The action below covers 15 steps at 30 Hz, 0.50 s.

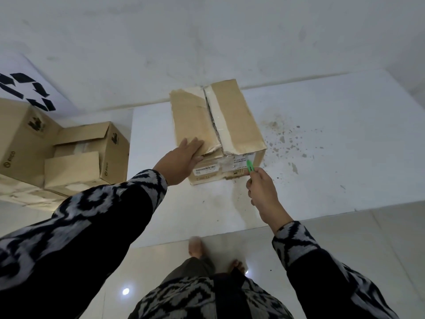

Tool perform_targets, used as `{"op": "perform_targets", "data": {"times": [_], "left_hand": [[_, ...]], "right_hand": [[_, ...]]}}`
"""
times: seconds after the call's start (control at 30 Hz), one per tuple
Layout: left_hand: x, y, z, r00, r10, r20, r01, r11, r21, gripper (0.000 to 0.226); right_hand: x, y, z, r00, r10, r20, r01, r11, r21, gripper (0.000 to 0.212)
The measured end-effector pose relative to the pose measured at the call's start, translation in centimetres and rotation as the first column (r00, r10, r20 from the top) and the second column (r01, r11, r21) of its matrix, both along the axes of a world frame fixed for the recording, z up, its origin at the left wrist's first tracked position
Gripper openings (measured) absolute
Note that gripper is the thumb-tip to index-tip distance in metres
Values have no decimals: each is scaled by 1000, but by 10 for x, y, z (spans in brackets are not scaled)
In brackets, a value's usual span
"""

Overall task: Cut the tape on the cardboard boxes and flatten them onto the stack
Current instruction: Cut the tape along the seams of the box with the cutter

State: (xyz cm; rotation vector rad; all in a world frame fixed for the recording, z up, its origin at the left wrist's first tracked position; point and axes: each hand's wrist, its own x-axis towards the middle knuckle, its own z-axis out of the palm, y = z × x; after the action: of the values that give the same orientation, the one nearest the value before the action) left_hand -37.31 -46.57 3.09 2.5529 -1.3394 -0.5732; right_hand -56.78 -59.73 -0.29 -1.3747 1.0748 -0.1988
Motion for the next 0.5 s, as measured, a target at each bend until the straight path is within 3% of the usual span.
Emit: {"op": "perform_targets", "data": {"times": [0.2,0.37,0.5], "left_hand": [[4,-1,-7,999,-20,38,19,1000,25,54],[7,-10,0,991,-22,132,4,990,139,65],[12,-13,-3,995,-54,79,38,980,194,60]], "right_hand": [[0,0,2,997,-22,76,16,996,85,25],[-1,0,4,995,-29,97,15,989,150,25],[4,-6,8,997,-6,75,-6,986,164,23]]}}
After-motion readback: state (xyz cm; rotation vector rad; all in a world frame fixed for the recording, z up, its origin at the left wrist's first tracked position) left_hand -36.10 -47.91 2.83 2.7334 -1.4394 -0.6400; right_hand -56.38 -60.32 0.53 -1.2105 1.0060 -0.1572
